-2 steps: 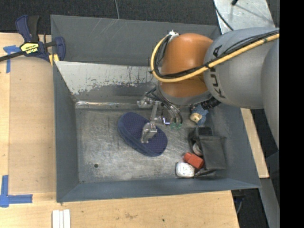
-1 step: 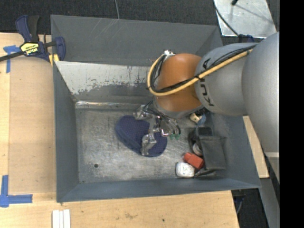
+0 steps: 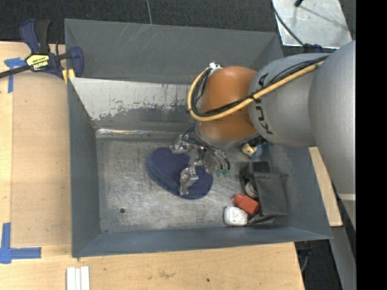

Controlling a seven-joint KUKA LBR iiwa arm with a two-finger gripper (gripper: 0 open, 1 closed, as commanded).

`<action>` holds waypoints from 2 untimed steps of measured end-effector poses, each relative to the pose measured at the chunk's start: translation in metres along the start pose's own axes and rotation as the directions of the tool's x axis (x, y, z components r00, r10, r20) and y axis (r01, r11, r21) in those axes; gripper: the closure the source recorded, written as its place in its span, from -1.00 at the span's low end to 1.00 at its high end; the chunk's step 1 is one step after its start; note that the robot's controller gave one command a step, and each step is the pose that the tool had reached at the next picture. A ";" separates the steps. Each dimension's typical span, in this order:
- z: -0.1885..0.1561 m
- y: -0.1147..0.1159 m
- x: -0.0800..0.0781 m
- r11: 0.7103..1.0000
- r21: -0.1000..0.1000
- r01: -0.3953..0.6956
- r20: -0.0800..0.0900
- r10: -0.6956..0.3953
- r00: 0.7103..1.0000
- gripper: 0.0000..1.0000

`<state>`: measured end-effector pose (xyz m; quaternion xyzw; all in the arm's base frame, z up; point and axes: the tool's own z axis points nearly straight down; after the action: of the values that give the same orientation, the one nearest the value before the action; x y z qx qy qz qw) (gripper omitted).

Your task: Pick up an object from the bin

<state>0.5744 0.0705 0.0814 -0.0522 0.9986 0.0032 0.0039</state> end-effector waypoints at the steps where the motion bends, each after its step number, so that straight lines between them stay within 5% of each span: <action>1: -0.150 0.000 -0.015 0.996 0.005 -0.094 0.005 0.094 0.996 1.00; 2: -0.145 0.000 -0.013 0.996 0.006 -0.093 -0.004 0.093 0.996 -1.00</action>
Offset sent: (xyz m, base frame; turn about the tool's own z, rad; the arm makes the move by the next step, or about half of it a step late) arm 0.0107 0.0011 0.1444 0.0940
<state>0.5860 0.0712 0.2263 -0.0058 1.0000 0.0001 0.0018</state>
